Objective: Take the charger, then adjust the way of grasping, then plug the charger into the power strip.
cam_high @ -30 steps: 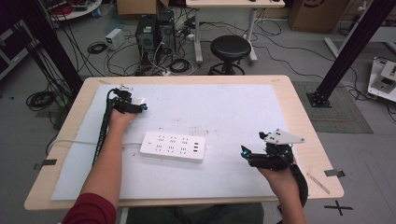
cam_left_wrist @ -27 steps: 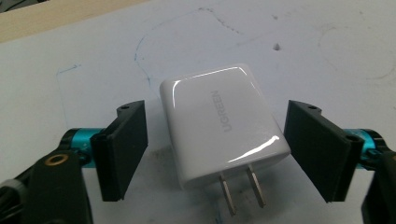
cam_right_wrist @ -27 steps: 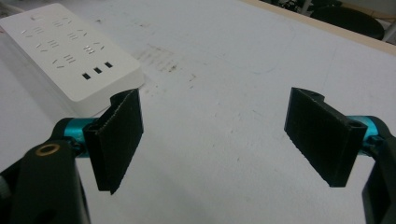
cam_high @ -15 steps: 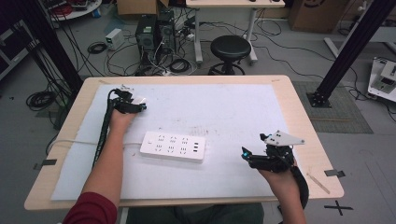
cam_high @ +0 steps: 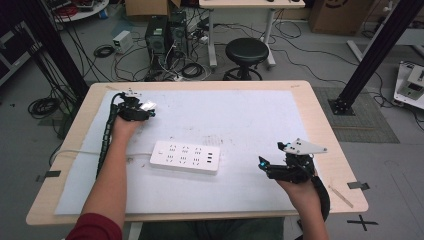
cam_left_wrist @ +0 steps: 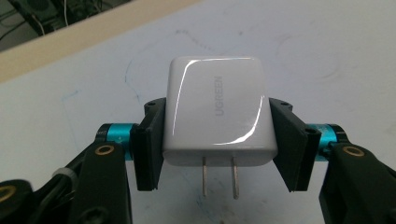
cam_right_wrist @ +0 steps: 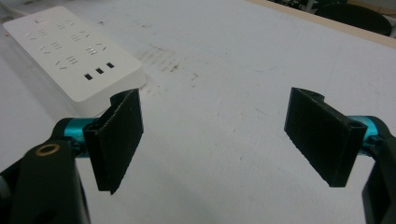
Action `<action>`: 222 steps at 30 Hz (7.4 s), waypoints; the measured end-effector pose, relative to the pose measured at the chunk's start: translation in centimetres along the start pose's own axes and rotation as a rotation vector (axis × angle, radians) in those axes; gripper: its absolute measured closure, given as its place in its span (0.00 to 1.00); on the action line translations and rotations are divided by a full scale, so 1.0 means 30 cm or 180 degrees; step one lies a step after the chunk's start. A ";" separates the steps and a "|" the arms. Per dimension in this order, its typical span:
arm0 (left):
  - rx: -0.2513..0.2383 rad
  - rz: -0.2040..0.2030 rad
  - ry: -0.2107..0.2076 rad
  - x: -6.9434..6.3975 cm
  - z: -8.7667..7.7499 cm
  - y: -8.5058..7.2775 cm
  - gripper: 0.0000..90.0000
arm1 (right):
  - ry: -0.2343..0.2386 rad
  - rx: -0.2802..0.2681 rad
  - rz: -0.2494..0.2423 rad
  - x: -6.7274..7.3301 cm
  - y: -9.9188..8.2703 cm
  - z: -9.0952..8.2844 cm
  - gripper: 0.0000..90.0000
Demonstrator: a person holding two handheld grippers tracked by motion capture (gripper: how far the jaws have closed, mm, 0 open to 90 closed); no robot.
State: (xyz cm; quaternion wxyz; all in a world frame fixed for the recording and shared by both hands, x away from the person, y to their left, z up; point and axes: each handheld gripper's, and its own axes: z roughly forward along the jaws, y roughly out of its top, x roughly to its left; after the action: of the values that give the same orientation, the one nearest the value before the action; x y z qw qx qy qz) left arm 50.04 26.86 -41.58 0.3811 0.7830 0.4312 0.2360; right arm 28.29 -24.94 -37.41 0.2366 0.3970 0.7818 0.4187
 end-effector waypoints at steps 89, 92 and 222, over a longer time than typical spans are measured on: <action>-0.1264 0.2740 -0.1120 -0.824 -0.372 -0.147 0.47 | 0.2982 0.0224 0.1042 0.251 0.091 0.388 0.54; -0.1265 0.2781 -0.1104 -0.827 -0.370 -0.146 0.47 | 0.3043 0.0228 0.1061 0.252 0.089 0.390 0.66; -0.0670 0.1193 -0.0531 -0.353 -0.535 -0.256 0.22 | 0.1514 0.2163 -0.2206 0.385 0.464 0.667 0.53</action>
State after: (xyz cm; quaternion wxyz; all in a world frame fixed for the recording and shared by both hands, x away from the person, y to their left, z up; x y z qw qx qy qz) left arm 29.58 26.71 -38.56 0.4446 0.8221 0.2182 0.2808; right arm 41.62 -1.48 -36.88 0.0356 0.0643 0.9903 0.1179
